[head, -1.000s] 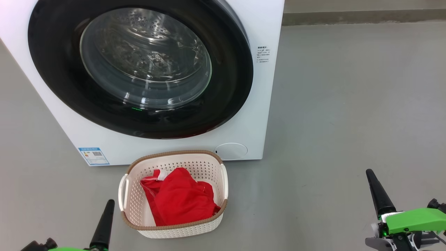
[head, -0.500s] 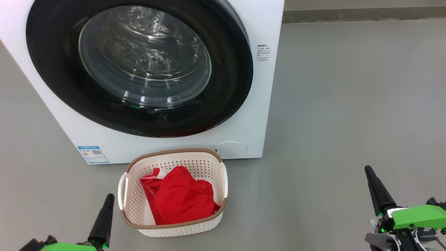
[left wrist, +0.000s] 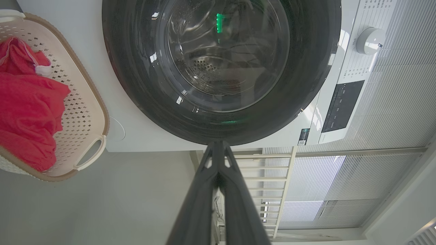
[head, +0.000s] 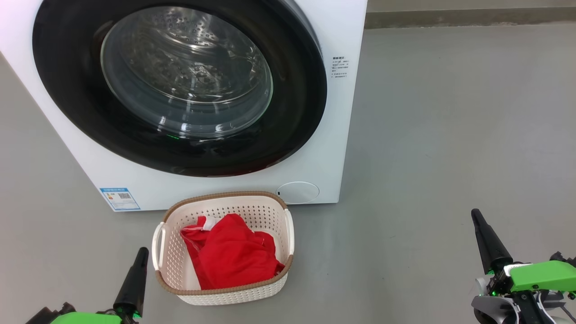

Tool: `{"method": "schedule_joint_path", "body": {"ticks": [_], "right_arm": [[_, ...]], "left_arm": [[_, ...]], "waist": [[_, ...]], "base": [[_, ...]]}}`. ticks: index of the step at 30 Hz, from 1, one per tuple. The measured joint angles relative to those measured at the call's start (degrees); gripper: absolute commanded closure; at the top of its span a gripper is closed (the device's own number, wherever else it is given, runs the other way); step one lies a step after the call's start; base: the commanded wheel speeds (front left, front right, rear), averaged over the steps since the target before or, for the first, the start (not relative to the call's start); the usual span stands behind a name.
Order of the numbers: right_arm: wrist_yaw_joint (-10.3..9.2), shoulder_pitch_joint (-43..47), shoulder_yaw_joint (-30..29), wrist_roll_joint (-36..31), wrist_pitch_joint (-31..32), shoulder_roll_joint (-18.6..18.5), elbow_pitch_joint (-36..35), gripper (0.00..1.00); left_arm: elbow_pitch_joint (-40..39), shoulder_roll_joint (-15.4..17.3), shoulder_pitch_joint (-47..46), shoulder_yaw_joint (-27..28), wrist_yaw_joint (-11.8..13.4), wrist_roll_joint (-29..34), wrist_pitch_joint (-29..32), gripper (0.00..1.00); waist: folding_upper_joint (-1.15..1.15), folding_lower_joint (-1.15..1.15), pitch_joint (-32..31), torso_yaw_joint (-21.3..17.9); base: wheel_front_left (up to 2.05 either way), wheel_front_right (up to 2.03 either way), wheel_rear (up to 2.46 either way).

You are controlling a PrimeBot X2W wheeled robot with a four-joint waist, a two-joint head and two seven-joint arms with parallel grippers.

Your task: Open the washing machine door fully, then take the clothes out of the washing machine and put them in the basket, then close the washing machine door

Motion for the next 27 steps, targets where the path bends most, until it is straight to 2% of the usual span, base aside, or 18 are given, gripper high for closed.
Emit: {"method": "schedule_joint_path", "body": {"ticks": [27], "right_arm": [[0.0,0.0,-0.03,0.0,0.0,-0.02,0.0,1.0]], "left_arm": [[0.01,-0.01,-0.01,0.01,0.0,0.0,0.0,1.0]], "waist": [[0.0,0.0,0.0,0.0]], "base": [[0.0,0.0,0.0]]}}
